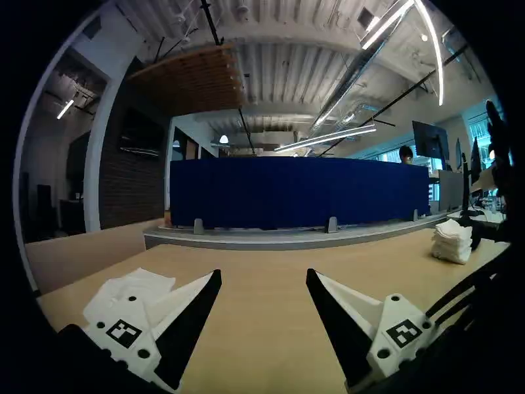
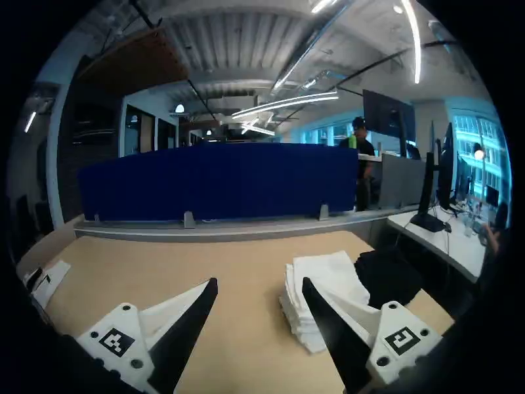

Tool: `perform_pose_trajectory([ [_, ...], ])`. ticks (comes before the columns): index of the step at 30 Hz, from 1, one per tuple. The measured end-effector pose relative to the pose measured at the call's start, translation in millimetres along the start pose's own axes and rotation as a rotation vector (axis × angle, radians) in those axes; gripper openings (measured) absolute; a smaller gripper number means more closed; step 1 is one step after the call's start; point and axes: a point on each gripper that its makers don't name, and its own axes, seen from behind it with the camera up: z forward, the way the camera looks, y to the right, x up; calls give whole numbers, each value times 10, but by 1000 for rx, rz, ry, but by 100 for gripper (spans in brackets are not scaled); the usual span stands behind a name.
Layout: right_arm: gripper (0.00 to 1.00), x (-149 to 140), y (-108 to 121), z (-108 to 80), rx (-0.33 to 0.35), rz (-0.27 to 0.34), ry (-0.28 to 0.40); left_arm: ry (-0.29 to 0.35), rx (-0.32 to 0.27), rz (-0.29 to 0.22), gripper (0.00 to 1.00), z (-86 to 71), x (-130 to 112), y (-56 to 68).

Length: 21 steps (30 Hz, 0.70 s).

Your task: Fold towel

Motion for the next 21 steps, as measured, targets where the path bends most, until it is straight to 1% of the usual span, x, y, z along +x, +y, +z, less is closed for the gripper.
perform_pose_trajectory([
  [6,100,68,-61,17,18,-24,11,-1,8,20,96,-20,-97,18],
  [8,100,80,-77,23,21,-27,12,0,7,20,96,-28,-111,28],
  [14,100,101,-128,9,33,-29,13,-7,6,-3,96,-7,-134,3],
  [21,100,120,-76,-2,28,-33,18,-19,0,-3,96,19,-156,18],
])
